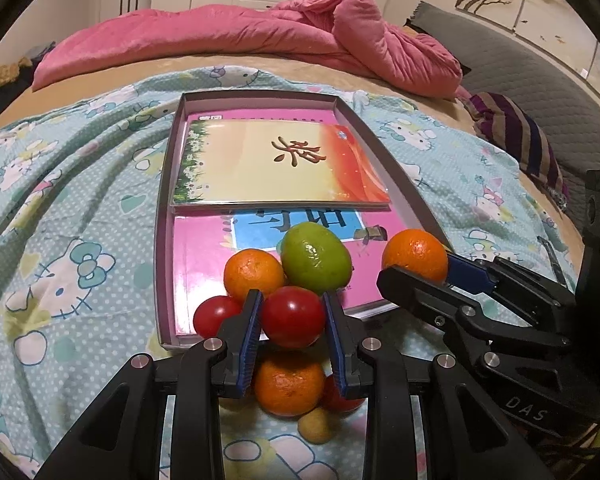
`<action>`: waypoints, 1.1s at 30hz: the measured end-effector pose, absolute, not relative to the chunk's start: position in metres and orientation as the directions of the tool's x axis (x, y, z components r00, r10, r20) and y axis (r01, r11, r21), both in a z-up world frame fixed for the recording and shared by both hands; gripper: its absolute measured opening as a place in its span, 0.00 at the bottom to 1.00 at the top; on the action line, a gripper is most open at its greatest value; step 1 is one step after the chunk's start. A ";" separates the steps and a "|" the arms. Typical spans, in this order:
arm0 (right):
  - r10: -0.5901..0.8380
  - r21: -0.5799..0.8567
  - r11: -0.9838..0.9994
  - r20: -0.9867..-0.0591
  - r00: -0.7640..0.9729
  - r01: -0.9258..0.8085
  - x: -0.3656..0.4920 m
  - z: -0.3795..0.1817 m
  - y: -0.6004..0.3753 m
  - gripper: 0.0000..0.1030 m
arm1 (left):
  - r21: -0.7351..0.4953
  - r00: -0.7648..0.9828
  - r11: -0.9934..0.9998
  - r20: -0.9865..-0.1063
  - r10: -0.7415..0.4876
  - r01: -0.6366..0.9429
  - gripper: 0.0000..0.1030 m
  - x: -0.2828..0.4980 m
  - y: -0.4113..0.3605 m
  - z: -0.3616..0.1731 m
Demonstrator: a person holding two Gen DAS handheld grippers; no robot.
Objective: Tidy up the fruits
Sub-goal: 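Carry the tomato toward the tray with the left tool while the right tool carries the orange over it, then lower the tomato into the tray and open the left tool while the right tool releases the orange inside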
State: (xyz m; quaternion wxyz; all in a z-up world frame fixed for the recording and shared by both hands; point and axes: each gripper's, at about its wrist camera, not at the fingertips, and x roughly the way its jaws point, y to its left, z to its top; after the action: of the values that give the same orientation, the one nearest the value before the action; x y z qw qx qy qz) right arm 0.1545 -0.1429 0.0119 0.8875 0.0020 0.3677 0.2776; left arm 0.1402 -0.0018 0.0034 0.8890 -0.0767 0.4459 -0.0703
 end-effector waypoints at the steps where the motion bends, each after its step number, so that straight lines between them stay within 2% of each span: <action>1: 0.490 0.204 0.847 -0.657 0.573 -0.491 0.155 0.011 -0.142 0.38 | -0.198 0.591 0.979 -0.784 -0.192 0.055 0.30 0.141 -0.001 0.003; 19: 0.338 0.007 0.880 -0.712 0.616 -0.474 0.157 -0.003 -0.124 0.38 | -0.198 0.574 0.980 -0.799 -0.178 0.028 0.30 0.149 0.003 -0.008; 33: 0.334 0.028 0.888 -0.725 0.602 -0.459 0.164 -0.007 -0.124 0.38 | -0.201 0.574 0.979 -0.799 -0.180 0.027 0.30 0.150 0.004 -0.008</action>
State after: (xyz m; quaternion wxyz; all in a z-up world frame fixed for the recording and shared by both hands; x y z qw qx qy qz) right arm 0.1645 -0.1237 -0.0074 0.8913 -0.0810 0.3867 0.2226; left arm 0.1499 0.0044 -0.0078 0.8833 -0.0837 0.4576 -0.0584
